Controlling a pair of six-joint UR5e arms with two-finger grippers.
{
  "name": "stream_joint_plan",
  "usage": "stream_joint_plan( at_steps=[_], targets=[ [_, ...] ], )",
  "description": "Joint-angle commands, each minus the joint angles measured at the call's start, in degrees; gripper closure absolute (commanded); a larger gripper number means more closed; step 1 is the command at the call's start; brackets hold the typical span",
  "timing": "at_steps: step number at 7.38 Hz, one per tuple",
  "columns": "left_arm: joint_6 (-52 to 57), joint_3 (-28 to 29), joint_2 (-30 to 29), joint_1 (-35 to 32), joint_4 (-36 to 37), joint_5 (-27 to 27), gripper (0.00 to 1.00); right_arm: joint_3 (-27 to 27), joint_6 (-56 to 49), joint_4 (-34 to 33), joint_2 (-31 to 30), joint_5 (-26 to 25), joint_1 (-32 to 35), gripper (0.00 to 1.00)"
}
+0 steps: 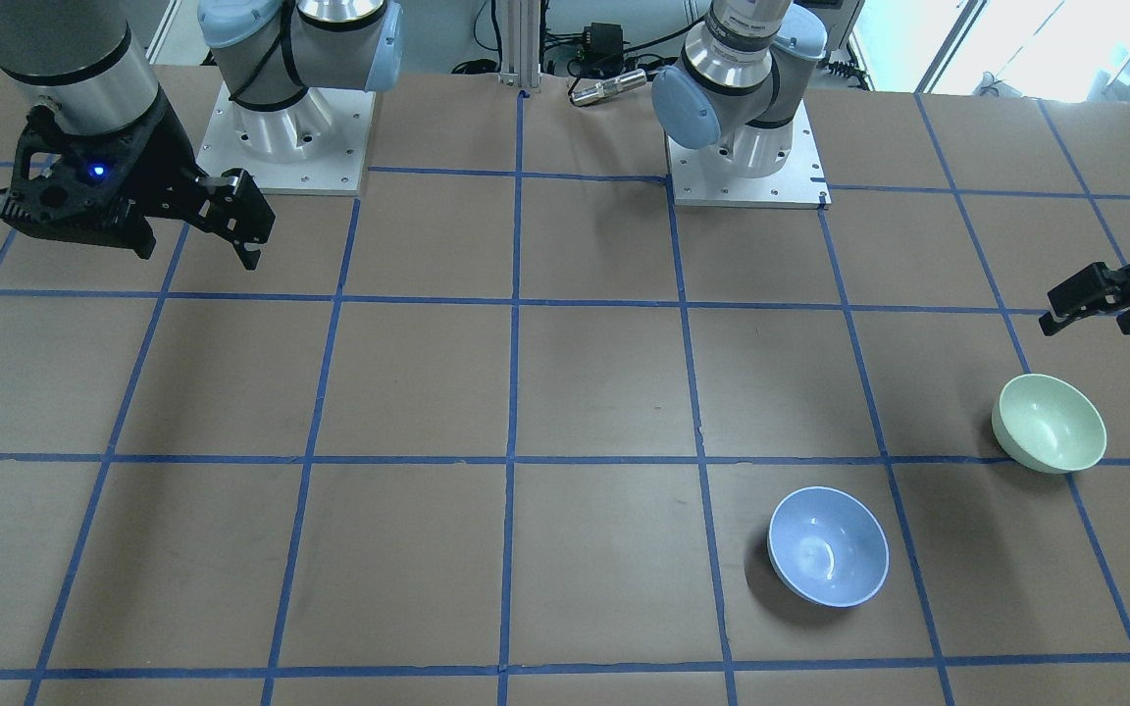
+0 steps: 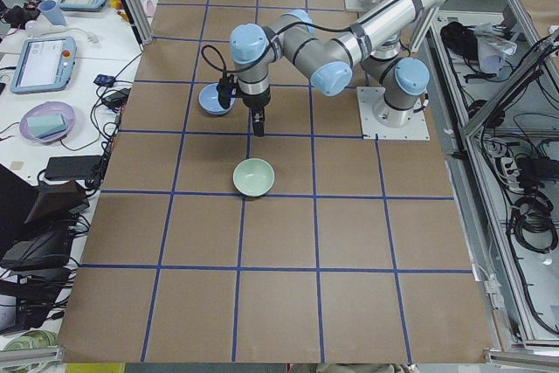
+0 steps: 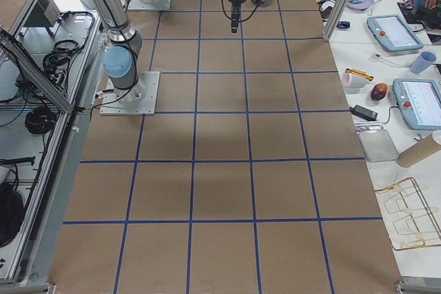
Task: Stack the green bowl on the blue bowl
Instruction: 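Move the left gripper over to the pale green bowl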
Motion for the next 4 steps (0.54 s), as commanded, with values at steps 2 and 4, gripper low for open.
stream_joint_plan(
  at_steps=[2, 4],
  targets=[
    [8.68, -0.17, -8.35, 5.65, 11.16, -2.92, 0.00, -0.03, 0.00, 0.00, 0.00, 0.00, 0.00, 0.00],
    [11.93, 0.01, -12.05, 8.19, 13.65, -3.81, 0.00, -0.03, 0.00, 0.00, 0.00, 0.00, 0.00, 0.00]
  ],
)
